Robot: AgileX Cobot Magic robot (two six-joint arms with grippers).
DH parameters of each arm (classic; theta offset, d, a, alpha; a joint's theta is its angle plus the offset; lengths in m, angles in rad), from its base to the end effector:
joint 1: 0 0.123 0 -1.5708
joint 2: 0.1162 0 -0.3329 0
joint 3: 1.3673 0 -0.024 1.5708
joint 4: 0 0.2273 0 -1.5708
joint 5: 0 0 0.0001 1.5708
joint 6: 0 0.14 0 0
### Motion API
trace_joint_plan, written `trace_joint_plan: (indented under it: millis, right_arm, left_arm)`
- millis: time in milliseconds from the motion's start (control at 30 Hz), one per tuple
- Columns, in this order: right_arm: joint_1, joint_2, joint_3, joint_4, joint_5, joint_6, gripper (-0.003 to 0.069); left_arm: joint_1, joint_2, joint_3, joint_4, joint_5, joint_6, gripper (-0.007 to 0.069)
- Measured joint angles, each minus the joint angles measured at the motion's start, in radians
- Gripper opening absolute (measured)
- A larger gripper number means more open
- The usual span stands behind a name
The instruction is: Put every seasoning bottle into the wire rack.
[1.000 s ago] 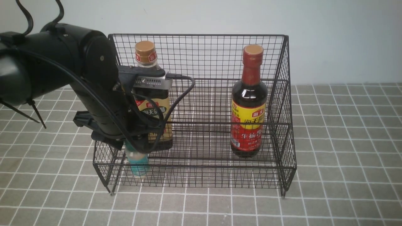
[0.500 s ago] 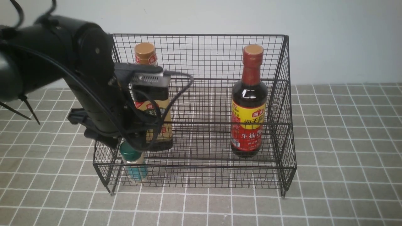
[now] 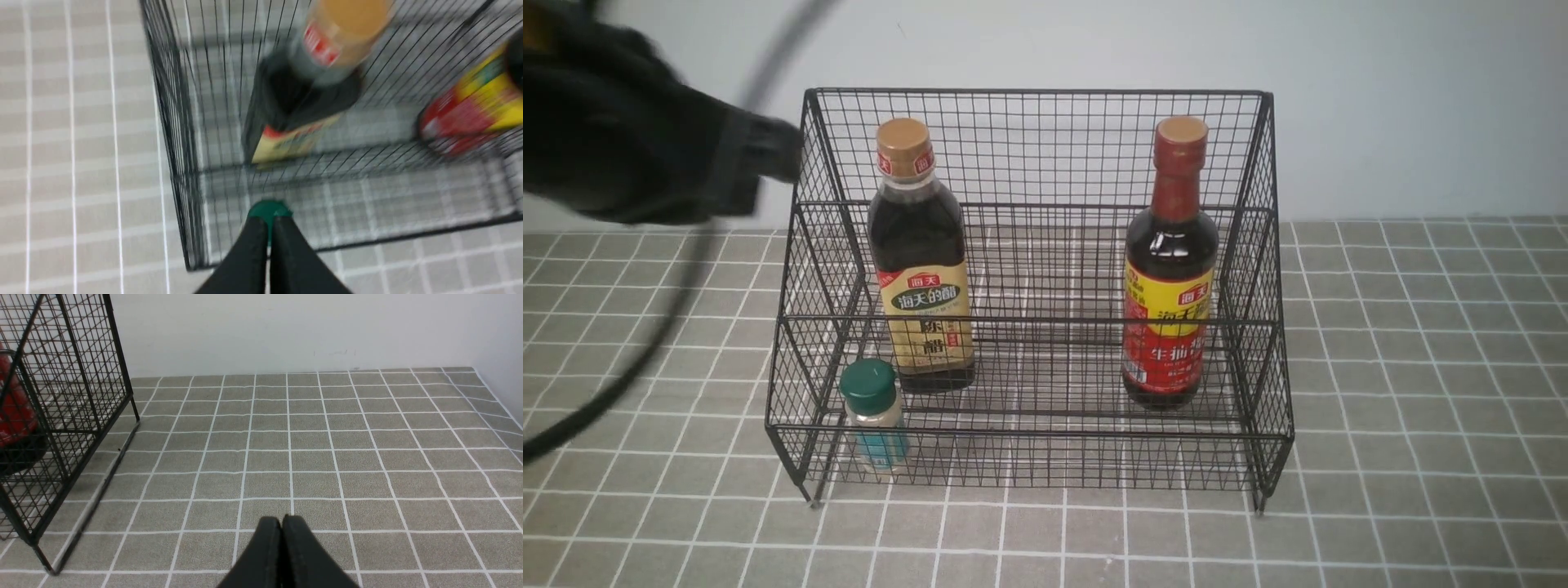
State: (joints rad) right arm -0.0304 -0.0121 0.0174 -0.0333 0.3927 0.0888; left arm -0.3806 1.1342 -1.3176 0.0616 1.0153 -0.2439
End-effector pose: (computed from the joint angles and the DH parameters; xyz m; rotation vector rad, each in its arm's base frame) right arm 0.0267 -0.0026 0.1573 0.0919 1.8790 0.0070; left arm 0.1982 -0.0714 0.4281 0.1699 2.3192 -0.2394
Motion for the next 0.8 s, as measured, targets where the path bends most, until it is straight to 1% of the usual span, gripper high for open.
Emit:
trace_joint_plan:
  millis: [133, 333, 633, 733, 800]
  right_arm:
    - [0.0, 0.0, 0.0, 0.0, 0.0, 0.0, -0.0013]
    - [0.0, 0.0, 0.0, 0.0, -0.001, 0.0, -0.0013]
    - [0.0, 0.0, 0.0, 0.0, -0.001, 0.0, -0.0013]
    - [0.0, 0.0, 0.0, 0.0, -0.001, 0.0, -0.0013]
    - [0.0, 0.0, 0.0, 0.0, -0.001, 0.0, -0.0013]
  left_arm:
    - [0.0, -0.204, 0.153, 0.003, -0.087, 0.0, -0.0007]
    - [0.0, -0.384, 0.308, 0.003, -0.098, 0.001, -0.0007]
    - [0.0, -0.479, 0.347, 0.003, -0.098, 0.008, -0.0007]
    - [0.0, -0.498, 0.347, 0.004, -0.109, 0.034, -0.0007]
    - [0.0, -0.529, 0.347, 0.005, -0.148, 0.08, -0.0007]
